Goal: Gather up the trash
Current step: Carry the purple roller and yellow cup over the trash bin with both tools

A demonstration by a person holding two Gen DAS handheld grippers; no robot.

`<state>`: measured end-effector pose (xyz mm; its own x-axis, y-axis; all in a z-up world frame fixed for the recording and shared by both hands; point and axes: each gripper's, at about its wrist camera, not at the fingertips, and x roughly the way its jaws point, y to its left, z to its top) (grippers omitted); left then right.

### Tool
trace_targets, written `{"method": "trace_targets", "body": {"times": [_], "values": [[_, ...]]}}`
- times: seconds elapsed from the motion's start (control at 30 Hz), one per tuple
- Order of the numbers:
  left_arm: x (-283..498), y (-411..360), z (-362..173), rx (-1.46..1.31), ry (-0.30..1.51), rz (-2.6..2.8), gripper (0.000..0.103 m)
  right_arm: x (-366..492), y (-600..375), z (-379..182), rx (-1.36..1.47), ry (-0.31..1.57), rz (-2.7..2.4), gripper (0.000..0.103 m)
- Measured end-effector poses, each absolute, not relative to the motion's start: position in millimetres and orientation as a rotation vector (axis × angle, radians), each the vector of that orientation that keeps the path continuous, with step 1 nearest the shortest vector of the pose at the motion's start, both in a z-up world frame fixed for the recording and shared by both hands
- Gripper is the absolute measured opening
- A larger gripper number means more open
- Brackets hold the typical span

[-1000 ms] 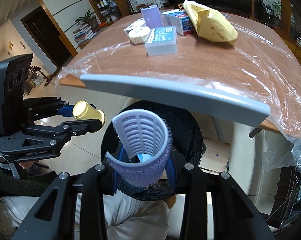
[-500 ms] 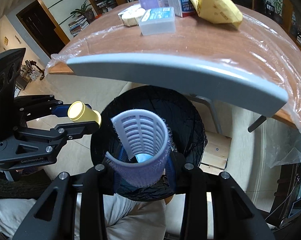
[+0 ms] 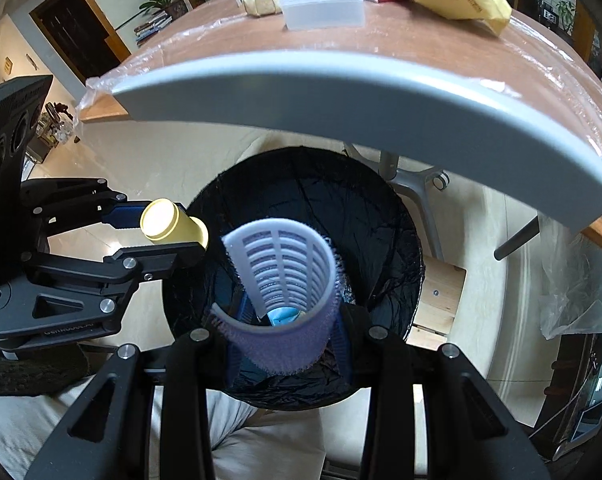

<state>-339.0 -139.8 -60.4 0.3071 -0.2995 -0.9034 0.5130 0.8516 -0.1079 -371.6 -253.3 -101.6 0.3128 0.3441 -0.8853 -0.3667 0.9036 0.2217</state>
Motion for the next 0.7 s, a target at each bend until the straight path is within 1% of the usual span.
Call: {"method": "trace_targets", "body": {"times": [0.2,0.7], "values": [[-336.7,-142.3,-72.3,0.233,1.161,-0.534,0.037,-368.5,-251.8,-114.1,-0.019,1.188,0.449,0.036],[-327.8,-153.0,-87.7,0.276,1.178,-0.513,0.037,-361.9,-250.5,-125.1,-0.021,1.206,0.414,0.036]]}}
